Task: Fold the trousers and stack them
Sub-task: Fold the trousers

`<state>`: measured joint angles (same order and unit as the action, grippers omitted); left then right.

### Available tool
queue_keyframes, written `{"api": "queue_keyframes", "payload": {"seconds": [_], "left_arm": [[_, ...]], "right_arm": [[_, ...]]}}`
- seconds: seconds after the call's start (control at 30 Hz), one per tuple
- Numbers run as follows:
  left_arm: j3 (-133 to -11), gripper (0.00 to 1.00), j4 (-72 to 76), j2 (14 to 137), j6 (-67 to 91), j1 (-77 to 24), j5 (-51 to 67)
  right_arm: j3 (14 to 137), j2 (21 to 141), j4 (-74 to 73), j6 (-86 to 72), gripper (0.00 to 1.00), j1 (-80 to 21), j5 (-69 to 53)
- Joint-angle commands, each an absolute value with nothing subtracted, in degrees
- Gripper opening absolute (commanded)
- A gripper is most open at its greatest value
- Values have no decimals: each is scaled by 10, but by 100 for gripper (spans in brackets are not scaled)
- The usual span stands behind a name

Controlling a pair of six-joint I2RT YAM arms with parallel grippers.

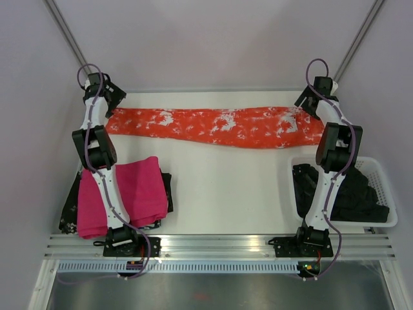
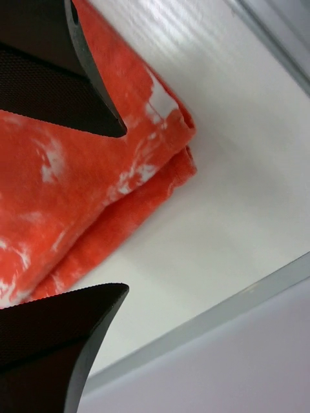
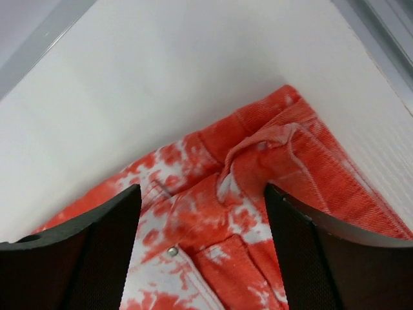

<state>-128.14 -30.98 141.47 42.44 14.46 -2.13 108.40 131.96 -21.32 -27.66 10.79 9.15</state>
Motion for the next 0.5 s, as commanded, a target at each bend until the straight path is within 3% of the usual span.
{"api": "queue_keyframes", "payload": {"seconds": [0.0, 0.2, 0.47], "left_arm": [[-1253, 100, -344, 1316, 301, 154, -65], [-1174, 100, -373, 1288, 151, 212, 15], [-1186, 97, -360, 1362, 61, 222, 127]], "right_arm": [[1068, 1237, -201, -200, 85, 86, 55], [989, 1172, -212, -187, 90, 87, 45], [939, 1143, -203, -192, 90, 83, 33]]}}
